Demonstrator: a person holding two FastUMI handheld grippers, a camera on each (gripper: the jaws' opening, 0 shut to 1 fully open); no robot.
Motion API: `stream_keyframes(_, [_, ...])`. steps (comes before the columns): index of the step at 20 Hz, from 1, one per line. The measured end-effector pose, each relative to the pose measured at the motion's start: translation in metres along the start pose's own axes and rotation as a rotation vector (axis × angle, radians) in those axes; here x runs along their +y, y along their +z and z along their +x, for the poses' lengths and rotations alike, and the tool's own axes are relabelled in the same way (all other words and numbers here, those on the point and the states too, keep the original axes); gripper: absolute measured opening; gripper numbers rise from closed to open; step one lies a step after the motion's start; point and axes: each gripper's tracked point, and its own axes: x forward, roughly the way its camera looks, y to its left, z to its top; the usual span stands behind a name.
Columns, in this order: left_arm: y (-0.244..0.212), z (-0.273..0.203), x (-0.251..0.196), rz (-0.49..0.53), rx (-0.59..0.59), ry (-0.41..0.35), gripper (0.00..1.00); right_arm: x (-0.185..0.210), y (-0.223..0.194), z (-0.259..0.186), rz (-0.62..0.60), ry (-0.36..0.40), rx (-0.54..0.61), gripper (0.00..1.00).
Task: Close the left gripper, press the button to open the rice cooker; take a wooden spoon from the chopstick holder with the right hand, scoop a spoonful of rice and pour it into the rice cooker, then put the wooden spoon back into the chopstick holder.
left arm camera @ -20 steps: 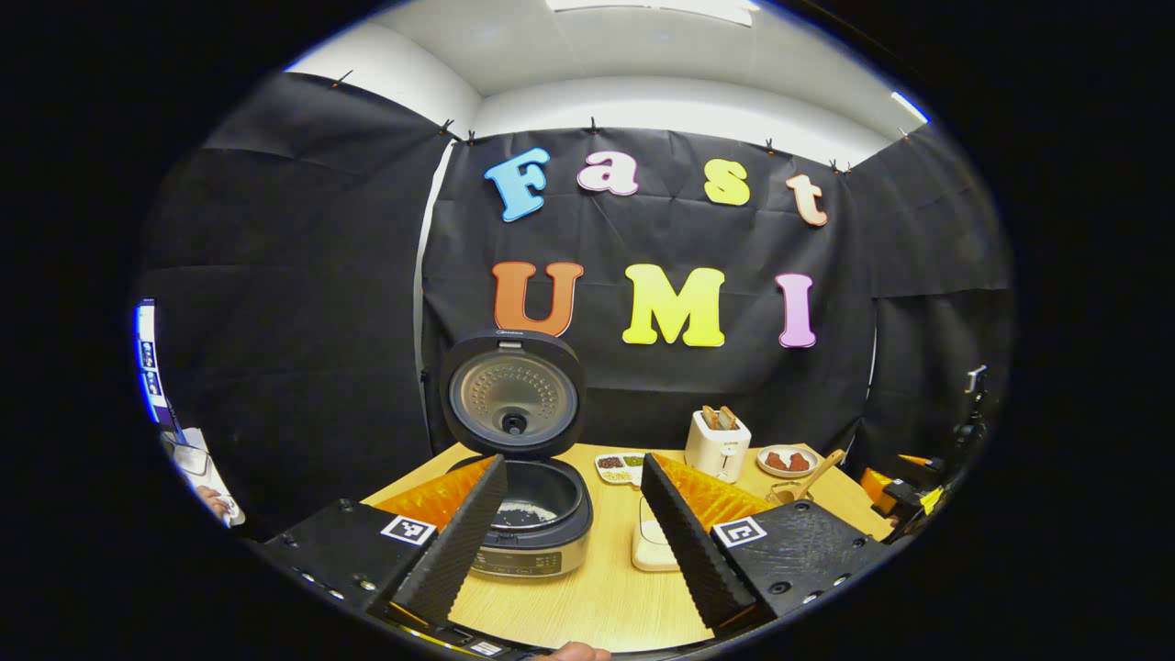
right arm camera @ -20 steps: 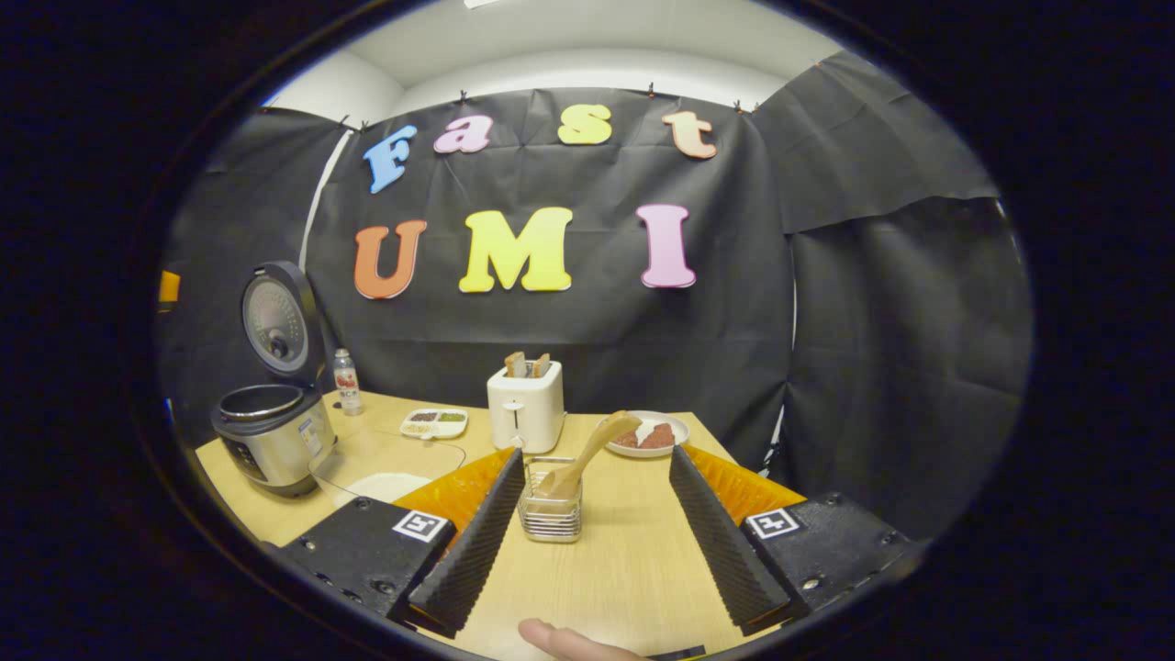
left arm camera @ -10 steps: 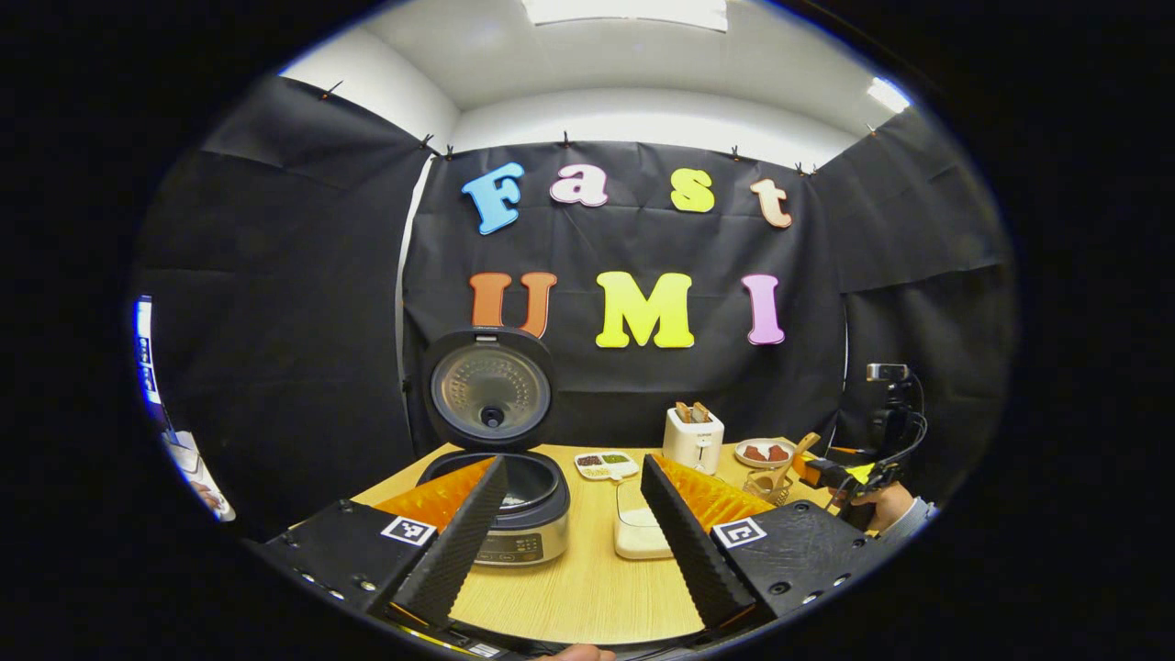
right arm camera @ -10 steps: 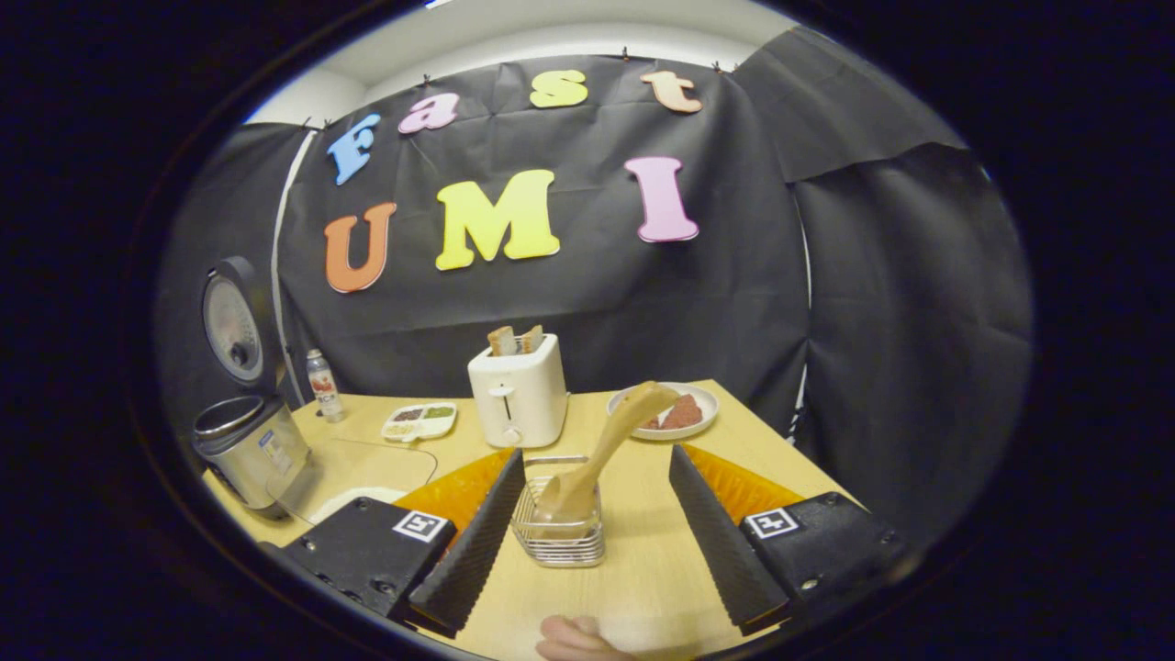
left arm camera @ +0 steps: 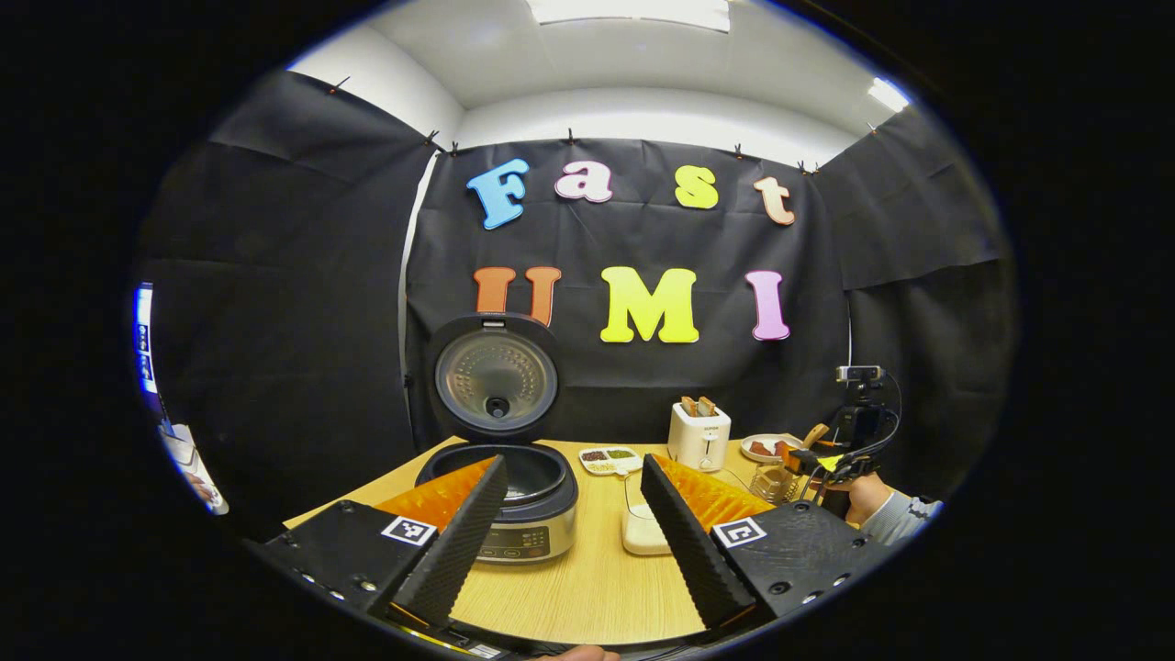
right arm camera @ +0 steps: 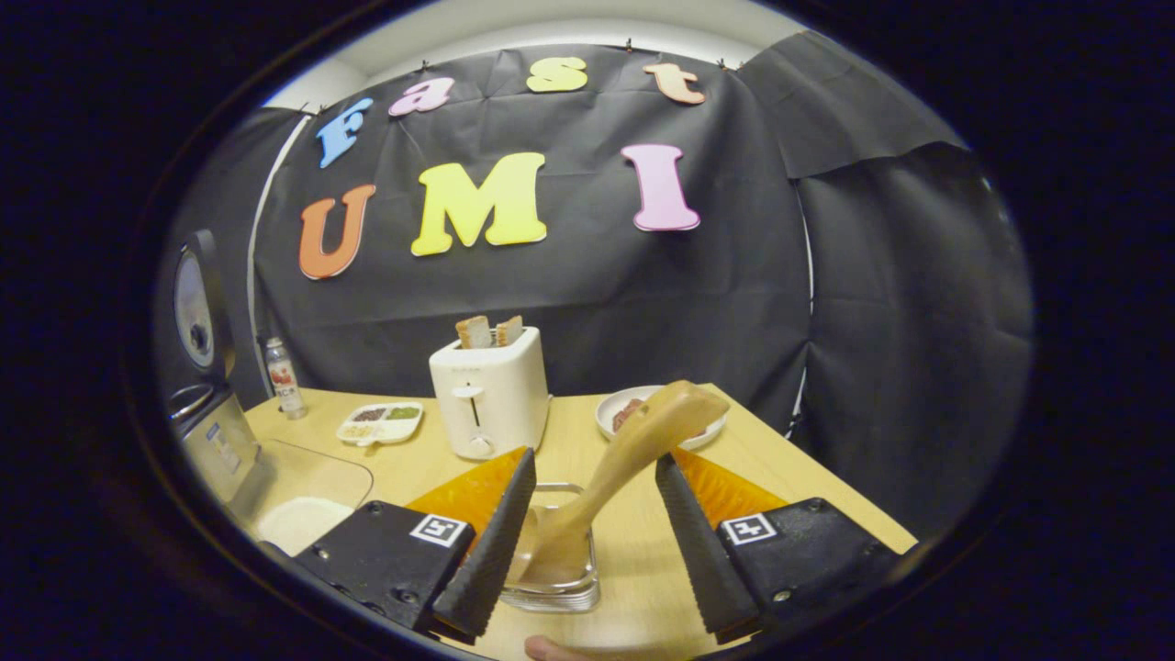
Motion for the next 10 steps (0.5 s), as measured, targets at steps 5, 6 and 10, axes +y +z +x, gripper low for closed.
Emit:
stream_keyframes(5, [-0.012,0.004,0.006,-0.047,0.033,0.000,0.94,0.006,-0.006,0.013,0.144,0.034,0.066,0.53])
stream_keyframes(6, [-0.014,0.004,0.007,-0.070,0.045,-0.004,0.94,0.006,-0.003,0.012,0.167,0.029,0.049,0.37])
stream_keyframes(10, [-0.012,-0.001,0.010,-0.087,0.044,-0.018,0.95,0.018,0.019,-0.005,0.136,0.058,0.003,0.14])
